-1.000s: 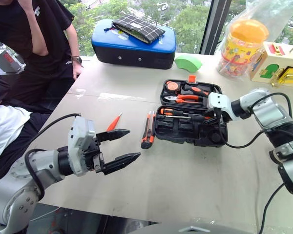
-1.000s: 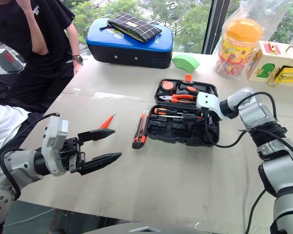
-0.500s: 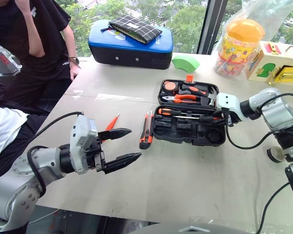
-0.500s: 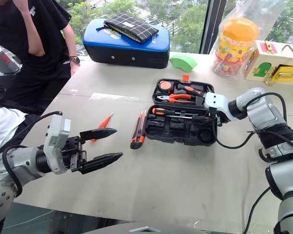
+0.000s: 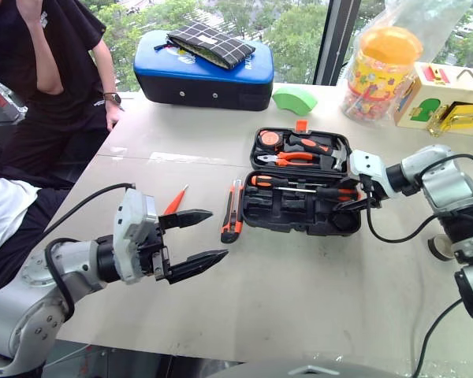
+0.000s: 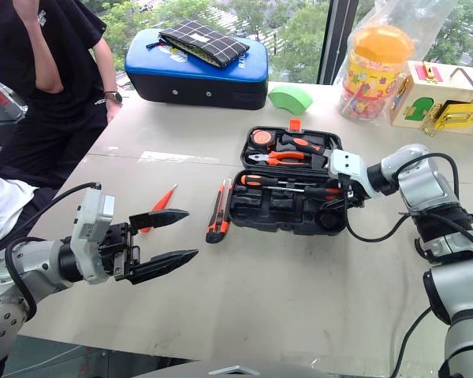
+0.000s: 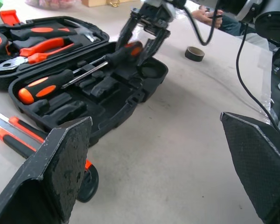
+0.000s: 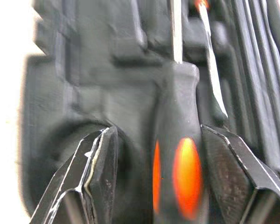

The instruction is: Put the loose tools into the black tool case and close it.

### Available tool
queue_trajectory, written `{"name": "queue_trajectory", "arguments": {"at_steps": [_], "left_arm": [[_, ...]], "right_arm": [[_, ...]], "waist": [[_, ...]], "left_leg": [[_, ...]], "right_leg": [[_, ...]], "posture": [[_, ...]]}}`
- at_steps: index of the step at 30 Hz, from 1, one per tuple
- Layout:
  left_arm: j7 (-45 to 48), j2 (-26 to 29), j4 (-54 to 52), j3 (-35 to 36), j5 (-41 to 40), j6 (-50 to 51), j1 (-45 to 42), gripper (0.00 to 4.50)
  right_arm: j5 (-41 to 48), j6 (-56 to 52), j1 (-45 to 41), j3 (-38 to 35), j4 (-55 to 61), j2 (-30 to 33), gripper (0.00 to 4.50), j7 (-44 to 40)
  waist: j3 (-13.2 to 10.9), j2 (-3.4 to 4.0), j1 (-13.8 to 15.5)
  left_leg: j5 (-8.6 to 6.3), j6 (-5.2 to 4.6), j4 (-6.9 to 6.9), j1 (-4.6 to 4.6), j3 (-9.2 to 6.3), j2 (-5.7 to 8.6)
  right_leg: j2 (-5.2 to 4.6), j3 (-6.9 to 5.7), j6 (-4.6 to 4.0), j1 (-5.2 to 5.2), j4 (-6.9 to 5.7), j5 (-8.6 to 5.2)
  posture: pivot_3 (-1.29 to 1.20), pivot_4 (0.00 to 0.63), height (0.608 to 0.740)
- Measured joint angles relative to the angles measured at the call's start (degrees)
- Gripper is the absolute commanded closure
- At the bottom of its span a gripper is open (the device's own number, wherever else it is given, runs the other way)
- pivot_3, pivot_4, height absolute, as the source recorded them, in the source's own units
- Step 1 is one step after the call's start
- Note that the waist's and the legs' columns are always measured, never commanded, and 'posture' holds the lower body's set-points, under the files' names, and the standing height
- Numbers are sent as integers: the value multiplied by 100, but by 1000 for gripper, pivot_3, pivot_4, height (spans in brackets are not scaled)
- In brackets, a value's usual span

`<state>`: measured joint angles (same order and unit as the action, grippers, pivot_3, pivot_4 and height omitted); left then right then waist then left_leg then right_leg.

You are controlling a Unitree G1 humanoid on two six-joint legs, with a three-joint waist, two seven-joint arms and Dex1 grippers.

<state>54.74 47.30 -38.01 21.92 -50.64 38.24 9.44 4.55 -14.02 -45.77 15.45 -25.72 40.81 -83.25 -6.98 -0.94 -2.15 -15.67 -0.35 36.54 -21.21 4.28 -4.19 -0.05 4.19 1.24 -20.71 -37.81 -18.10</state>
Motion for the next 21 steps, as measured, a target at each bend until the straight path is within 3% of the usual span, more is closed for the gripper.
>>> {"name": "queue_trajectory", "arguments": {"at_steps": [3,5,6,10,14,21], "left_arm": [[-3,-2,0,-8,6,-33,10,0],[-9,-4,1,-13,14,-50,25,0],[-13,-4,1,-16,20,-64,34,0],[-30,-19,2,-52,91,-127,70,0],[-85,-46,8,-156,120,-147,68,0],[-216,-129,72,-248,283,-235,76,0]], "right_arm": [[465,-505,97,-523,359,-37,3211,168],[692,-735,268,-837,643,-89,4304,449],[766,-837,382,-973,765,-156,4419,635],[757,-952,1040,-1148,1225,-531,4419,1556],[251,-685,1404,-872,1198,-700,4419,2295],[-324,299,1463,-417,1063,-613,4419,2574]], "waist": [[-2,1,-6],[1,-4,-4],[2,-6,-4],[2,-6,-7],[1,-5,-8],[29,-47,-21]], "left_leg": [[0,0,-1,1,1,0],[0,0,-1,1,1,0],[0,0,-1,1,1,0],[0,0,-2,0,5,0],[0,1,-2,0,8,1],[-1,0,-5,51,21,0]], "right_leg": [[0,1,0,1,1,0],[-1,0,0,2,3,0],[-1,0,1,2,4,0],[-1,4,1,1,5,0],[-1,7,1,0,5,0],[-1,18,-1,39,4,-1]], "posture": [[0,150,740],[0,150,740],[0,150,740],[0,150,740],[0,150,740],[0,150,740]]}}
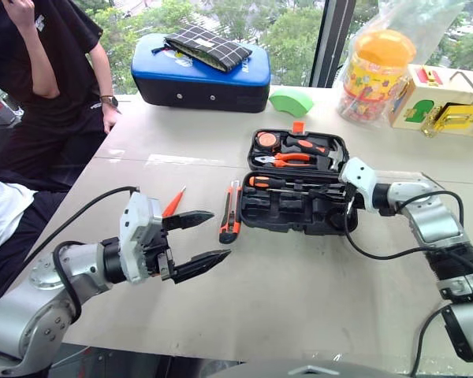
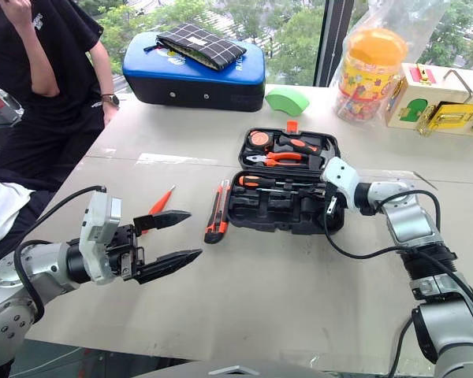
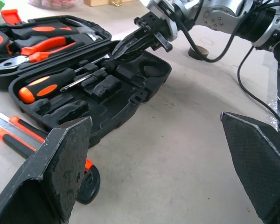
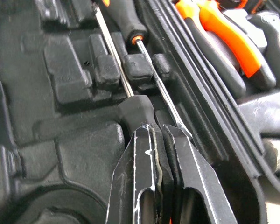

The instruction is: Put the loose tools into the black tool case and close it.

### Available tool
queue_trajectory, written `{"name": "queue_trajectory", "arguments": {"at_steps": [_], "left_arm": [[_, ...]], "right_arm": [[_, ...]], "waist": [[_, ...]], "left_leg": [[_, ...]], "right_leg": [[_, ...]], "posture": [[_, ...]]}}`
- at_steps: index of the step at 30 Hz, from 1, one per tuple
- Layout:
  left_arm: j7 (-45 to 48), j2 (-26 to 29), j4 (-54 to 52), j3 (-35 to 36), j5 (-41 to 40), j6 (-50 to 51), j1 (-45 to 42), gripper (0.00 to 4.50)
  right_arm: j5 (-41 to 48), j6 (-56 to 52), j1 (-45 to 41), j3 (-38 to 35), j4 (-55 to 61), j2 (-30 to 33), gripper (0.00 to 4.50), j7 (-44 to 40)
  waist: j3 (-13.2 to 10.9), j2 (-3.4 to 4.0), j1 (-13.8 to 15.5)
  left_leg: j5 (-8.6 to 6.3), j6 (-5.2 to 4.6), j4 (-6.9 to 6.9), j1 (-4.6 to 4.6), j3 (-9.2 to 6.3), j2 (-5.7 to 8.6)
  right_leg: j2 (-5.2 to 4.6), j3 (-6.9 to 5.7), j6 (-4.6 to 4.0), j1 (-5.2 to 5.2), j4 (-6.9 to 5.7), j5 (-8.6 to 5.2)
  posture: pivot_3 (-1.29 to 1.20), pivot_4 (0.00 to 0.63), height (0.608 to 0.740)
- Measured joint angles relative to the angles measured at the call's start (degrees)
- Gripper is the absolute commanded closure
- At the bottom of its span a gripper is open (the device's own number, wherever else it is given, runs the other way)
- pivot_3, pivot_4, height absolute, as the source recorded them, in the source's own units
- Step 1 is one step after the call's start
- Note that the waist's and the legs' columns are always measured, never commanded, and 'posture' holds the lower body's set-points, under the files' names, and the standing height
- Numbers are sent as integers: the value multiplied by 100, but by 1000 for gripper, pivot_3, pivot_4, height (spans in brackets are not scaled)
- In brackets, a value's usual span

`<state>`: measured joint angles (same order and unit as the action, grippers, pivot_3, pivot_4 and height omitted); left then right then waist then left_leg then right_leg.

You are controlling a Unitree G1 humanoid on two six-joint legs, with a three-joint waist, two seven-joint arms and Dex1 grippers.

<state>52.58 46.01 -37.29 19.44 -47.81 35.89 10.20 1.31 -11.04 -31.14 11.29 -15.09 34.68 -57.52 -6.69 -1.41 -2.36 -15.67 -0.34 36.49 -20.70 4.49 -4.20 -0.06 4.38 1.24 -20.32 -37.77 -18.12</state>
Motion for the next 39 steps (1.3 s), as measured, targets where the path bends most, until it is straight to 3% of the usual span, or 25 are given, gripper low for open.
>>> {"name": "queue_trajectory", "arguments": {"at_steps": [5,8,11,16,20,23,26,33,39], "left_arm": [[-353,-248,41,4,64,1,92,0],[-1104,-760,119,83,230,-12,131,0],[-1941,-1162,271,96,600,-3,39,0],[-3571,-1395,482,-41,1544,534,-386,0],[-3822,-1278,1001,-253,1917,825,-739,0],[-3720,-1126,1525,-533,2152,894,-1059,0],[-3390,-953,2104,-876,2370,819,-1311,790],[-2748,-789,2731,-1083,2737,349,-1599,4084],[-1848,-814,2882,-1112,2579,-224,-1624,4147]], "right_arm": [[-49,293,77,-63,28,40,4419,66],[674,379,617,-633,526,-216,4419,134],[1468,52,943,-1042,1439,-238,3779,11],[2599,-742,1675,-1405,3217,-40,1549,-62],[3199,-1188,2238,-1480,4296,138,14,22],[3440,-1333,2492,-1619,4815,331,14,78],[3490,-1336,2812,-1762,5047,496,0,137],[3546,-1322,3350,-2101,5302,673,0,267],[3506,-1114,3914,-2338,5556,687,0,321]], "waist": [[9,-16,19],[-20,7,33],[-35,33,46],[-25,15,42],[-27,12,52],[-30,2,42],[-30,1,58],[-27,7,152],[-30,0,183]], "left_leg": [[0,0,1,-3,-3,0],[0,0,-6,-24,-15,0],[0,0,-6,-51,-22,0],[-1,1,-10,-58,-33,-1],[0,2,-9,-59,-35,2],[1,3,-6,-58,-32,3],[1,4,-8,-57,-33,5],[1,4,-8,-57,-29,4],[2,4,-8,-70,-37,4]], "right_leg": [[-5,-2,0,1,1,0],[-2,-10,2,-8,9,1],[1,-11,5,-34,3,3],[-3,-21,5,-34,7,3],[-6,-26,5,-35,6,3],[-6,-25,5,-35,6,3],[-5,-28,4,-37,6,2],[-7,-24,5,-36,8,2],[-7,-33,5,-40,13,2]], "posture": [[0,150,740],[0,150,740],[0,150,740],[0,150,740],[0,150,740],[0,150,740],[0,150,740],[0,150,740],[0,150,740]]}}
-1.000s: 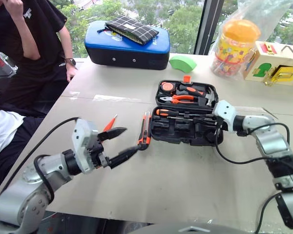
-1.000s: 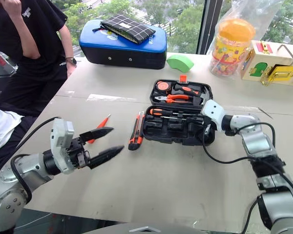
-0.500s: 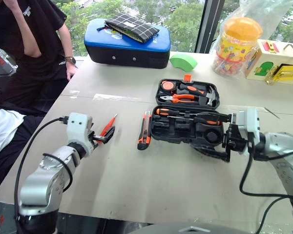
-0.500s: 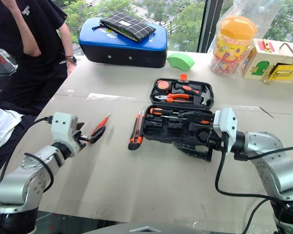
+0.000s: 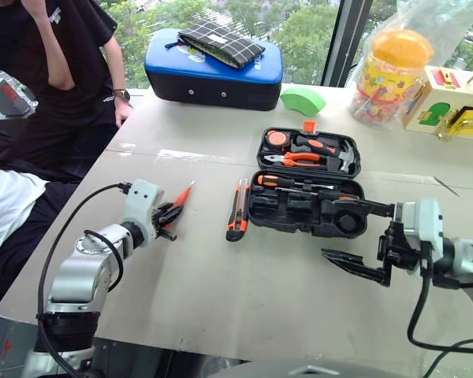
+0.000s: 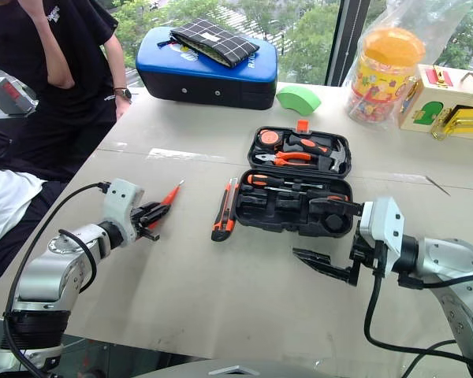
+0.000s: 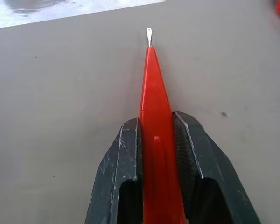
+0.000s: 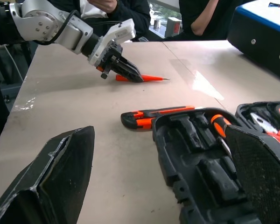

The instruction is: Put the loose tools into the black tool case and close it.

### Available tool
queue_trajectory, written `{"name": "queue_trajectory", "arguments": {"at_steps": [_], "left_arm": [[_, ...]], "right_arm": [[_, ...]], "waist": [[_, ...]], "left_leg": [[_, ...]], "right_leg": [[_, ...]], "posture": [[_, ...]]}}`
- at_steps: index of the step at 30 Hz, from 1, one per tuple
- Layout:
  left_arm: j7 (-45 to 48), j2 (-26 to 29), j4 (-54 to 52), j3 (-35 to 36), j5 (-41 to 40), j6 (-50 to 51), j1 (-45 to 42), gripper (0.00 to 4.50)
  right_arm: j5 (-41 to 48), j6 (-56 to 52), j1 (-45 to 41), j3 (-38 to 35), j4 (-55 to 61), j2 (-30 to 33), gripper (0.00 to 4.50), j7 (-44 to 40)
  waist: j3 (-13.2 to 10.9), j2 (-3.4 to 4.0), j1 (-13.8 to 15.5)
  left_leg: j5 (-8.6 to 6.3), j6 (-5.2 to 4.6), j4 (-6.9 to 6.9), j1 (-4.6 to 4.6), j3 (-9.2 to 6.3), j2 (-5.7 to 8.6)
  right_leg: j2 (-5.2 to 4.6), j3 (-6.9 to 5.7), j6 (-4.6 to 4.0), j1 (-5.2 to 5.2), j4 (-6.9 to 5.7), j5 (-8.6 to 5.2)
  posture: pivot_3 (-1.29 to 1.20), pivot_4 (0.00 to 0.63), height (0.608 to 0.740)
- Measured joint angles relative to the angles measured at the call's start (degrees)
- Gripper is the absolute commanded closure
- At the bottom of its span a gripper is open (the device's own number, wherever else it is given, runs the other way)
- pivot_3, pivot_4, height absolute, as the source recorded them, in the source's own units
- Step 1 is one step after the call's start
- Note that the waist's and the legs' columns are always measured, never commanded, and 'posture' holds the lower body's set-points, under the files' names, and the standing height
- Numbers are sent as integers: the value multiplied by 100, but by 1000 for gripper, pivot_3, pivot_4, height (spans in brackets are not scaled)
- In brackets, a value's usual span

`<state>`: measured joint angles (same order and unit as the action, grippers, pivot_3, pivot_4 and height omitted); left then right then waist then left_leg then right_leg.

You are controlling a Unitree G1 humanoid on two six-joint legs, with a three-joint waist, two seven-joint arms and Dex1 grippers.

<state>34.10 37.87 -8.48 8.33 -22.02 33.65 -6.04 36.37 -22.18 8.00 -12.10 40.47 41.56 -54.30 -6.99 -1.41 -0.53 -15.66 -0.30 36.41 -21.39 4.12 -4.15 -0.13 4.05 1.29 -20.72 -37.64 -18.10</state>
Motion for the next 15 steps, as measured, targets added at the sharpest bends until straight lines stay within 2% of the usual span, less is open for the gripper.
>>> {"name": "queue_trajectory", "arguments": {"at_steps": [3,6,8,9,12,15], "left_arm": [[775,177,-44,-215,-63,-395,-213,4147],[1658,312,-62,-845,56,-821,-974,4147],[1898,294,-9,-1129,134,-915,-1377,4147],[2133,215,228,-1494,341,-1049,-1844,4147],[2510,41,676,-2092,747,-1401,-2464,4147],[2853,-418,1727,-2733,1302,-2024,-3220,4147]], "right_arm": [[-26,62,230,-193,63,76,0,-10],[-26,114,487,-417,146,145,0,-19],[-26,117,596,-526,169,157,0,-10],[-23,118,785,-706,209,166,0,20],[-21,122,956,-953,266,176,0,101],[-28,123,1277,-1162,382,124,0,181]], "waist": [[0,0,-6],[-1,1,26],[0,0,22],[0,3,27],[2,6,0],[2,8,12]], "left_leg": [[0,1,3,-1,-1,1],[1,1,12,-4,-2,6],[1,0,14,-10,-3,13],[1,-1,16,-12,-4,16],[1,-1,20,-19,-6,34],[1,-1,37,-33,-9,38]], "right_leg": [[3,-1,0,0,-1,0],[8,-1,1,2,-3,0],[30,-1,2,1,-2,0],[40,-1,3,1,-2,0],[53,3,7,-3,-1,-2],[68,1,12,-3,-3,-6]], "posture": [[0,150,740],[0,150,740],[0,150,740],[0,150,740],[0,150,740],[0,150,740]]}}
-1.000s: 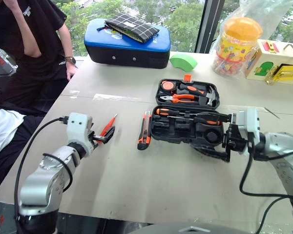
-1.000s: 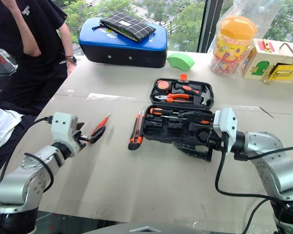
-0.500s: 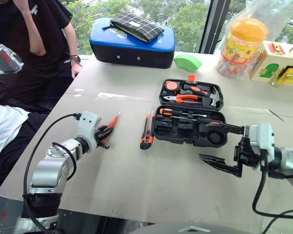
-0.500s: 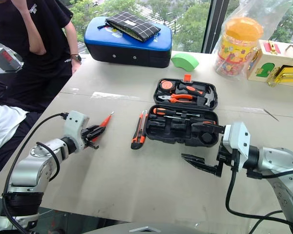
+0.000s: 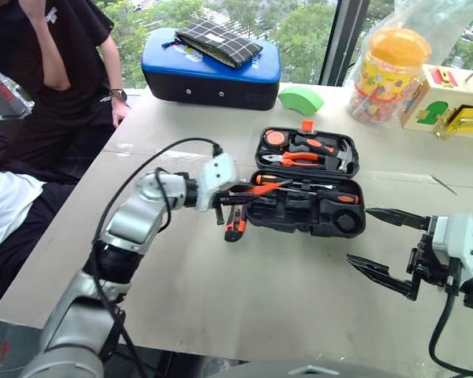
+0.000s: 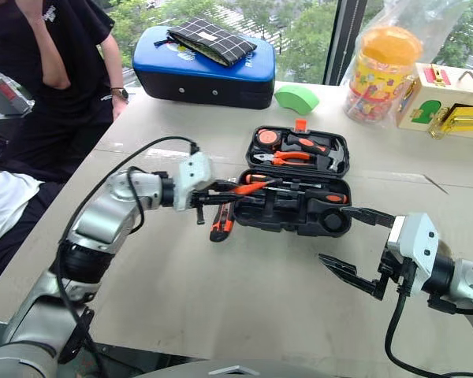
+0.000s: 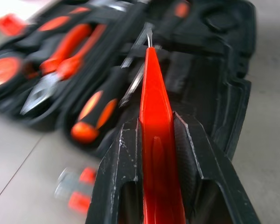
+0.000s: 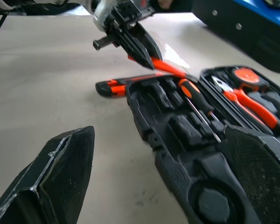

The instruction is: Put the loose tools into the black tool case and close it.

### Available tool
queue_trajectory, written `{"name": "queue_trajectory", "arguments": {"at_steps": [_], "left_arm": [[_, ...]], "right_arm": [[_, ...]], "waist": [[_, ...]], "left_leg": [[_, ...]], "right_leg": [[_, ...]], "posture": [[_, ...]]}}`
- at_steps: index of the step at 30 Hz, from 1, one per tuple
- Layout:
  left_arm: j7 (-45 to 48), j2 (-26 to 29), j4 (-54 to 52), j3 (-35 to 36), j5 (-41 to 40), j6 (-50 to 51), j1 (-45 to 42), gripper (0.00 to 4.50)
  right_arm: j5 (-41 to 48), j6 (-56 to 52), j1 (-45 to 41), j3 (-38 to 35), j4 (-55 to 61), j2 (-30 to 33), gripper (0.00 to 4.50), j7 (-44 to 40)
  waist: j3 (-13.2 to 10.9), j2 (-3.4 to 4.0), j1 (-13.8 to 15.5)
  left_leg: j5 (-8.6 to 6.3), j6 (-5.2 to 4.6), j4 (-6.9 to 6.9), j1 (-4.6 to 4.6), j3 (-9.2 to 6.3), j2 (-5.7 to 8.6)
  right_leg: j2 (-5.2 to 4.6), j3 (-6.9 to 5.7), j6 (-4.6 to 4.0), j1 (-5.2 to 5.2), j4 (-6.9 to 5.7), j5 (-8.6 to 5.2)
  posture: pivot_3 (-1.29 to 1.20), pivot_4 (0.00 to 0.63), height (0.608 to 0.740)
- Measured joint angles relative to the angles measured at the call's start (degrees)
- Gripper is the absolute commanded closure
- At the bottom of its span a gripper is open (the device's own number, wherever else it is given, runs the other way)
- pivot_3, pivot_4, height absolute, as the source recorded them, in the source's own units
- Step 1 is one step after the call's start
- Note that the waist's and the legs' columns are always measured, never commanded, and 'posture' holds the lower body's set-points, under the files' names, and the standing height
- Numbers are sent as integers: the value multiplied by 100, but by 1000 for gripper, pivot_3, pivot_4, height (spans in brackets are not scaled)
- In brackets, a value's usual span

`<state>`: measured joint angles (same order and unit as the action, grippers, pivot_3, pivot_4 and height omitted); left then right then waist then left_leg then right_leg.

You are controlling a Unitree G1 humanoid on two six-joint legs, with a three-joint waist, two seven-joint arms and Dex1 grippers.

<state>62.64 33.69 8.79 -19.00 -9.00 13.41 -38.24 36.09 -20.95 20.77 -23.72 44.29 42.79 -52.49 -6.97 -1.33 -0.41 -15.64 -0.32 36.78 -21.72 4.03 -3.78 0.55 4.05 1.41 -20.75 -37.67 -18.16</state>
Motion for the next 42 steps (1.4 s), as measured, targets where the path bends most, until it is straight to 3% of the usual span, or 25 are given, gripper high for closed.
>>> {"name": "queue_trajectory", "arguments": {"at_steps": [11,26,28,30,33,36,42], "left_arm": [[758,-838,2724,-701,1130,-1784,-1483,4147],[965,-1312,3729,-584,1504,-2538,-1885,4147],[984,-1321,3796,-572,1511,-2542,-1917,3144],[979,-1312,3907,-488,1499,-2463,-1945,2521],[1156,-1220,3900,-272,1350,-2268,-1958,1144],[1495,-1072,3638,-7,1042,-1734,-1920,1144],[1433,-1044,2668,516,490,-361,-1678,3911]], "right_arm": [[-36,0,762,-248,610,-221,0,399],[-118,4,1149,-349,904,-374,0,710],[-129,4,1149,-349,913,-377,0,740],[-138,4,1154,-349,917,-381,0,770],[-146,6,1190,-349,918,-387,0,791],[-178,16,1187,-341,917,-392,0,797],[-212,72,981,-254,864,-393,0,802]], "waist": [[-1,0,-24],[1,-1,-17],[1,-1,-17],[1,0,-27],[1,0,-40],[0,0,-37],[2,4,-20]], "left_leg": [[-1,-2,11,-4,1,-4],[-1,-2,25,-4,1,-5],[-1,-2,27,-4,1,-6],[-1,-2,29,-4,1,-9],[-1,-2,31,-4,2,-16],[-1,-1,32,-8,1,-23],[-1,-1,40,-5,-2,-29]], "right_leg": [[11,4,4,-1,-5,-2],[17,3,5,2,-14,-2],[20,4,5,2,-16,-2],[23,6,5,2,-19,-2],[30,6,4,2,-21,-2],[33,4,4,-1,-22,-3],[30,8,5,3,-24,-2]], "posture": [[0,150,740],[0,150,740],[0,150,740],[0,150,740],[0,150,740],[0,150,740],[0,150,740]]}}
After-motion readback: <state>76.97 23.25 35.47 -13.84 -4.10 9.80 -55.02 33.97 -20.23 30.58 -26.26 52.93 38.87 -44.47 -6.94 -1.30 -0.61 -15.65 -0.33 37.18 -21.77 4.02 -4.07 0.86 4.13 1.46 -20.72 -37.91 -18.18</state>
